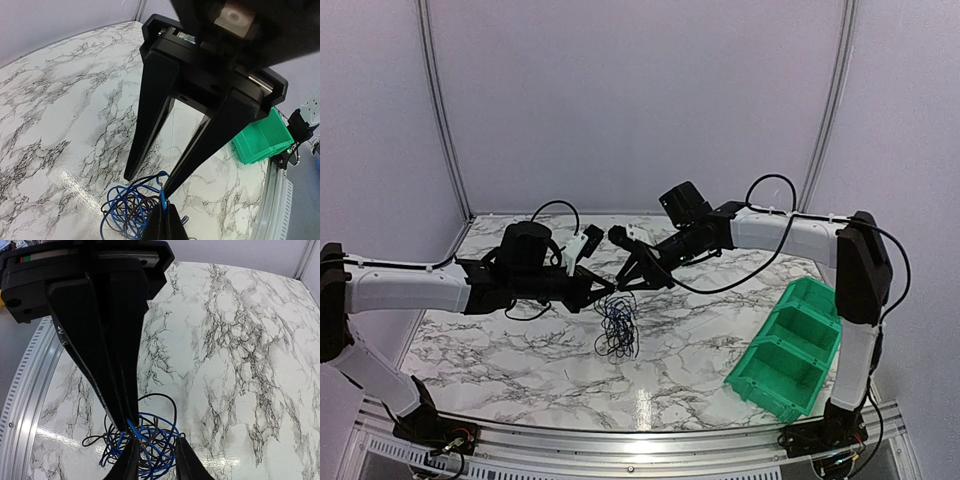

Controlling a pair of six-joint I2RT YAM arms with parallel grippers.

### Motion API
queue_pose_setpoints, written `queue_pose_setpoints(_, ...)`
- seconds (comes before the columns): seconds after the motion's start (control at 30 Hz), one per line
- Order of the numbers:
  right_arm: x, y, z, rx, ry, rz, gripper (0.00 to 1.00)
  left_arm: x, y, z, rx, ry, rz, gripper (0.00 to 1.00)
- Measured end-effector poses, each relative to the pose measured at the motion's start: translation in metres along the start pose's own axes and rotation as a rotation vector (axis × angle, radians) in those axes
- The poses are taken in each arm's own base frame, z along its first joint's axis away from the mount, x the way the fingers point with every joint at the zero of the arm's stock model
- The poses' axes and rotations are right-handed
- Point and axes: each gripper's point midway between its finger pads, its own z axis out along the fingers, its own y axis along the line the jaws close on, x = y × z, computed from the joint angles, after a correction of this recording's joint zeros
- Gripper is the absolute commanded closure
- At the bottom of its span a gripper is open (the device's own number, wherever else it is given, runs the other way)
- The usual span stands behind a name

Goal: Untangle the cables

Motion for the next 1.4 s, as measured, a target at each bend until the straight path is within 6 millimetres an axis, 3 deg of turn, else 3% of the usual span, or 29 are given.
queue_pose_setpoints(0.13, 0.007, -0.001, 0.005, -0.009, 0.011, 0.021, 0.86, 0.0, 0.0, 0.0, -0.001, 0.0, 0.0, 0.99)
queue_pose_setpoints(0.27, 0.009, 0.0, 0.007, -0.022, 0.008, 0.035, 0.95, 0.0, 0.001, 0.0, -0.008, -0.002, 0.002, 0.83)
queue_pose_setpoints(0.33, 0.007, 0.001, 0.007, -0.028, 0.001, 0.038, 0.99, -0.001, 0.003, 0.0, -0.016, -0.005, 0.002, 0.8)
queue_pose_setpoints(0.6, 0.009, -0.002, 0.004, -0.019, 0.006, 0.075, 1.0, 0.001, 0.019, 0.016, -0.08, -0.03, -0.003, 0.93)
queue_pose_setpoints(0.83, 0.012, -0.005, 0.001, -0.012, 0.008, 0.094, 1.0, 0.003, 0.029, 0.019, -0.128, -0.072, -0.001, 0.97)
queue_pose_setpoints(0.93, 0.012, -0.008, 0.0, -0.004, 0.001, 0.108, 0.9, 0.004, 0.03, 0.016, -0.132, -0.083, 0.001, 0.95)
queue_pose_setpoints(1.03, 0.014, -0.009, 0.001, -0.002, -0.002, 0.127, 0.54, 0.002, 0.028, 0.008, -0.135, -0.097, 0.004, 0.91)
queue_pose_setpoints(1.07, 0.016, -0.01, 0.002, 0.0, 0.0, 0.139, 0.51, 0.0, 0.027, 0.004, -0.139, -0.106, 0.005, 0.9)
queue_pose_setpoints(1.1, 0.019, -0.011, 0.002, 0.0, 0.002, 0.149, 0.52, -0.002, 0.027, 0.0, -0.14, -0.116, 0.007, 0.91)
queue_pose_setpoints(1.23, 0.033, -0.012, 0.015, -0.028, 0.013, 0.198, 0.79, -0.01, 0.024, -0.008, -0.142, -0.144, 0.014, 1.0)
queue_pose_setpoints(1.37, 0.053, -0.013, 0.034, -0.062, 0.034, 0.275, 0.78, -0.007, 0.025, -0.008, -0.145, -0.139, 0.008, 1.0)
queue_pose_setpoints(1.4, 0.058, -0.013, 0.038, -0.066, 0.039, 0.292, 0.75, -0.005, 0.026, -0.008, -0.15, -0.137, 0.005, 0.93)
